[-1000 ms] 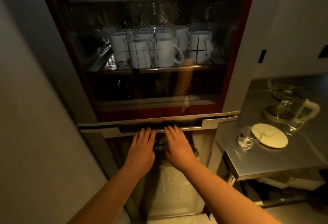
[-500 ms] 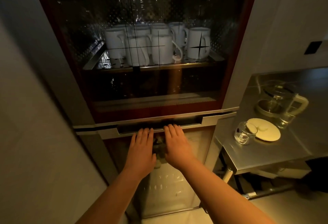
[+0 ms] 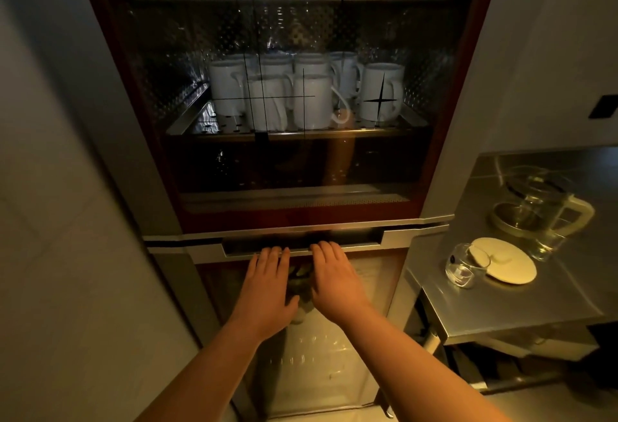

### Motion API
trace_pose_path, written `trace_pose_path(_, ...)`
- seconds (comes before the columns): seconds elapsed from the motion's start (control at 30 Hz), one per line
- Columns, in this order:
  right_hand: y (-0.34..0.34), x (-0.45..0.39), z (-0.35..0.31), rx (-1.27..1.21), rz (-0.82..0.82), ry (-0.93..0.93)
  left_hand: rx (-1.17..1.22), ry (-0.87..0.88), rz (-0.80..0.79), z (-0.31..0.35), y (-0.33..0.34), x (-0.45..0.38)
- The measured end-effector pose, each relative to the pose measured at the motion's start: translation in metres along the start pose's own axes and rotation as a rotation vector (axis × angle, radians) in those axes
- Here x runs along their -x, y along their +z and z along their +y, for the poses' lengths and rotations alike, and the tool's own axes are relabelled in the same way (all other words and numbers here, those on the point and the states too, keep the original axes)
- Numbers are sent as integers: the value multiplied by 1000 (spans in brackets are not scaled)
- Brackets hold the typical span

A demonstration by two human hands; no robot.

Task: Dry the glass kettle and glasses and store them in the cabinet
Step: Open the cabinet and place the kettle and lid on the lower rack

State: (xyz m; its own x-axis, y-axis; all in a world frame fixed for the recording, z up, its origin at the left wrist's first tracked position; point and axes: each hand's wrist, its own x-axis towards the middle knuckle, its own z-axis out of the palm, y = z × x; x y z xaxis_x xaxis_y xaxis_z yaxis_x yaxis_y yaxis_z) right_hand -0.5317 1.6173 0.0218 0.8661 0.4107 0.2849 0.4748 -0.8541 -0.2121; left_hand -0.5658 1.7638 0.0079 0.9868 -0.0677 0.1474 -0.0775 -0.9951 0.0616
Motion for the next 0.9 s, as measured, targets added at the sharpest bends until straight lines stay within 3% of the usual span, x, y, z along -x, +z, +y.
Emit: trace_pose_path(0.9, -7, -2, 11, -67, -39, -55, 27, -102, -15, 14, -10, -6)
